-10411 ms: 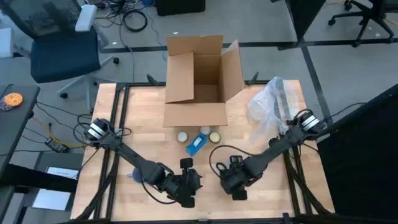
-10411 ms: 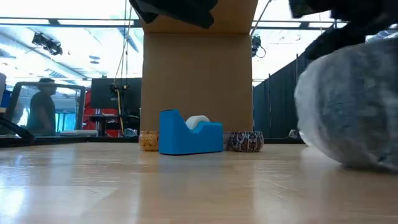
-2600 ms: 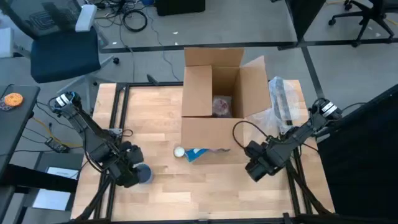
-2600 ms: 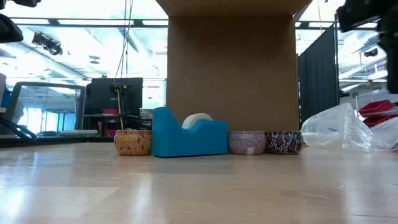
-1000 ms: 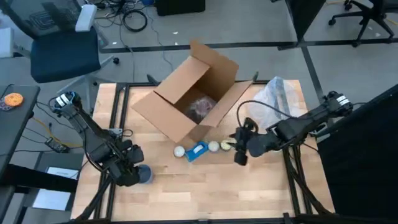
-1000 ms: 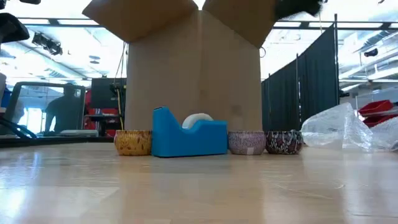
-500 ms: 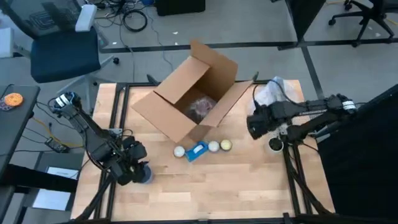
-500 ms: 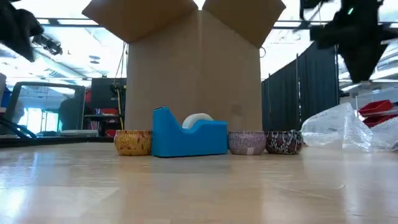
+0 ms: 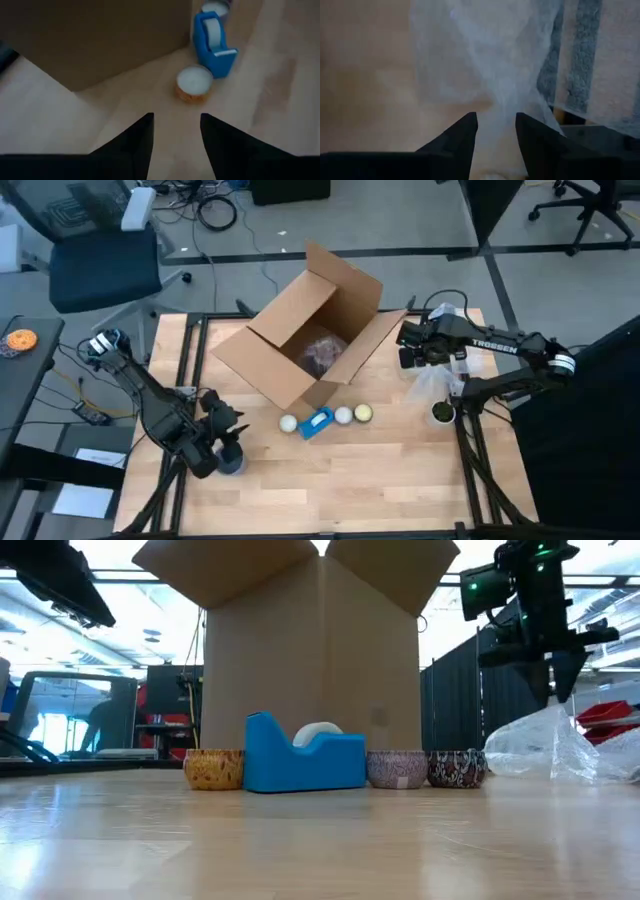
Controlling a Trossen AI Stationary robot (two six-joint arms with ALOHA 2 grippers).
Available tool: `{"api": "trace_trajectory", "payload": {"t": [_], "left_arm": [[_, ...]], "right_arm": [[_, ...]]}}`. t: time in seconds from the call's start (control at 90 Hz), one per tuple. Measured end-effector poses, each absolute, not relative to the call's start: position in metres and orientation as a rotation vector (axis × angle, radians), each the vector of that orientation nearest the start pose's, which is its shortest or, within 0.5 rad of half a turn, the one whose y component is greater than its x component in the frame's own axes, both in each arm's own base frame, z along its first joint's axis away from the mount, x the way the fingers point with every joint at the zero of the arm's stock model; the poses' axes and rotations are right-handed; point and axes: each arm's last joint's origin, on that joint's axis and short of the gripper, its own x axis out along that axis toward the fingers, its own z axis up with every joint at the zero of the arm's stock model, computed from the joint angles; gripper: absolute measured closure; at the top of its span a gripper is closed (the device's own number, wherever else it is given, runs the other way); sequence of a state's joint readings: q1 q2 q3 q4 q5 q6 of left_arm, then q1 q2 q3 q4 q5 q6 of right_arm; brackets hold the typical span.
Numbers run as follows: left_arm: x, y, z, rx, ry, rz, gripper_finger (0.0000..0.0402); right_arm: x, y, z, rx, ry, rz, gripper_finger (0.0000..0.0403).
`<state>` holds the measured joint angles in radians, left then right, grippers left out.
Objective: Wrap mug
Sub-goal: Wrap the purple mug with the bubble wrap
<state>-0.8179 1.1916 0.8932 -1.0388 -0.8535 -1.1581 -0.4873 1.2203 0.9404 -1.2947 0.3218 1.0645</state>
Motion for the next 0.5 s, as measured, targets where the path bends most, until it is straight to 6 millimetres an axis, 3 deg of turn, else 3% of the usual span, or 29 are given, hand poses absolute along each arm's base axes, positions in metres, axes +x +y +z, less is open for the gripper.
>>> {"api": "trace_trajectory", "payload": {"t": [0.2,0.311,0.5], "left_arm": [[0.158,-0.136,0.233,0.026,0.74,0.516,0.0254],[0.16,-0.139,0.228,0.093,0.769,0.506,0.0254],[0.16,-0.139,0.227,0.105,0.769,0.509,0.0254]], "right_arm": [[0.154,-0.094,0.245,0.945,1.175,-1.384,0.0284],[0.153,-0.096,0.245,0.937,1.089,-1.495,0.0285],[0.152,-0.096,0.227,0.979,1.054,-1.516,0.0286]]}}
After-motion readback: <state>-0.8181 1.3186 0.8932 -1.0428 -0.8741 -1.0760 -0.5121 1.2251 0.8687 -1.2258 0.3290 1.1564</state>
